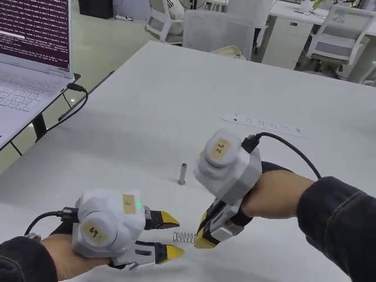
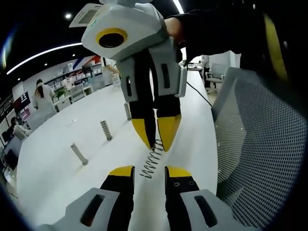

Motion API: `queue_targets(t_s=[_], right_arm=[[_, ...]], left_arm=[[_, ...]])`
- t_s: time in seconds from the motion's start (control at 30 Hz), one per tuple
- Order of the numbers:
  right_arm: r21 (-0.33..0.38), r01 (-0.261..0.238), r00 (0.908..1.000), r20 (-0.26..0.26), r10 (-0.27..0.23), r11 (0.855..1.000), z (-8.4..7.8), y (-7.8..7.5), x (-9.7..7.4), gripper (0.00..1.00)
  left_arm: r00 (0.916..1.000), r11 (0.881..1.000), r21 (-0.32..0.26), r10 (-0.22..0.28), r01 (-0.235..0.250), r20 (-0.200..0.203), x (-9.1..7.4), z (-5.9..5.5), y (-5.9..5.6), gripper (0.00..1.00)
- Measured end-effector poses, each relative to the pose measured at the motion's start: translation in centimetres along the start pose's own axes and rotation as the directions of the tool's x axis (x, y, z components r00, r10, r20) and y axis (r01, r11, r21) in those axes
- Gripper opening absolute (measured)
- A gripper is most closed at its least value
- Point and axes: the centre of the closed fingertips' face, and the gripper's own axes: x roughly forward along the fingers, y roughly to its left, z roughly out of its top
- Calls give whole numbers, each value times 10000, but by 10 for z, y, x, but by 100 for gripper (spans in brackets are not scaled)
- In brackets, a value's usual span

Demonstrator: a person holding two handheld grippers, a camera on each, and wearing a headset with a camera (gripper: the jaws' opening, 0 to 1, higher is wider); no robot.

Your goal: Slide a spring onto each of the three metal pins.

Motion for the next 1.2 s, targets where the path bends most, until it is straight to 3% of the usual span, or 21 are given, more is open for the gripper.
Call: queue_targets(t_s=[0.27,0.57,1.07,1.2], right_arm=[[81,-142,9999,-81,143,9999,-1,4,-1,8],[54,-125,9999,93,125,9999,3,3,-3,8],[-372,67,9942,1078,-27,9993,16,0,-11,9],[-622,72,9884,1520,24,9980,23,2,-17,15]], left_arm=[[9999,9995,290,-104,108,-132,4,-2,-5,8],[9995,9996,118,-253,255,-183,5,-3,-8,3],[9981,9889,-1423,-362,429,495,1,-4,-5,1],[9971,9837,-1687,-528,615,554,2,-7,-9,1]])
